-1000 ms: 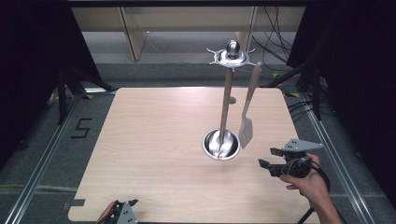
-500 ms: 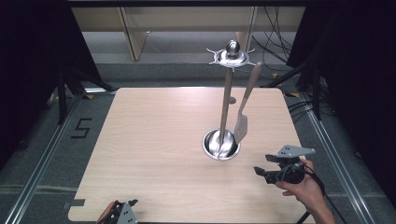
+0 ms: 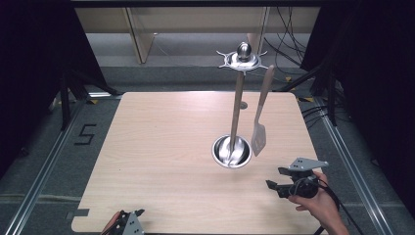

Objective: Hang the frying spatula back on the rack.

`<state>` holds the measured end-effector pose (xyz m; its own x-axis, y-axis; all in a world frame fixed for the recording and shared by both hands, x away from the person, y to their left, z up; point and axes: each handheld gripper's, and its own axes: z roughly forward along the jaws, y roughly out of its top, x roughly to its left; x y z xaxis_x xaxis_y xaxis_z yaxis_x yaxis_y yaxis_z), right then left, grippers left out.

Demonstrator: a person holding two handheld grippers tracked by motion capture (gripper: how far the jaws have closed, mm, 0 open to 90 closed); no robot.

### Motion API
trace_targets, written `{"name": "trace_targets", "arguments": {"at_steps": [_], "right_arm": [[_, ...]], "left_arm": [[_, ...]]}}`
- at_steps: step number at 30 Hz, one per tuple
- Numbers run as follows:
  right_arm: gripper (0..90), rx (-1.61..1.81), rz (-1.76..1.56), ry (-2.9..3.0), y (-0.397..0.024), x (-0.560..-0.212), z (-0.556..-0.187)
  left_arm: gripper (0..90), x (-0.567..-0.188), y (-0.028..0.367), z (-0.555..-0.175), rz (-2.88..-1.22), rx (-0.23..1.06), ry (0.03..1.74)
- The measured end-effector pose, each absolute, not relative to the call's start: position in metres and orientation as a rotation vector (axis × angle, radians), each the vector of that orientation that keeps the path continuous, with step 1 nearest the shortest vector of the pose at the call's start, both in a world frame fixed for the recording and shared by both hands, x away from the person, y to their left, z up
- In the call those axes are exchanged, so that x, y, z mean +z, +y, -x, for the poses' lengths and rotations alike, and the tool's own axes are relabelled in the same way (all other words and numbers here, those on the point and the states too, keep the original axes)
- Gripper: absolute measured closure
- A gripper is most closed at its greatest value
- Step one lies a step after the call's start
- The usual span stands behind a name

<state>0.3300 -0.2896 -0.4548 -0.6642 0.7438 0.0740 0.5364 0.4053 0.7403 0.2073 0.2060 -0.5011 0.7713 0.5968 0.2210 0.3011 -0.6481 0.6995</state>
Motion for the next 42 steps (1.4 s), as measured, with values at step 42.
{"name": "trace_targets", "arguments": {"at_steps": [42], "right_arm": [[29.5, 1.079, -1.138, 2.401, -0.297, -0.492, -0.283]], "left_arm": [[15.0, -0.502, 0.206, -0.207, -2.309, 0.586, 0.675]]}}
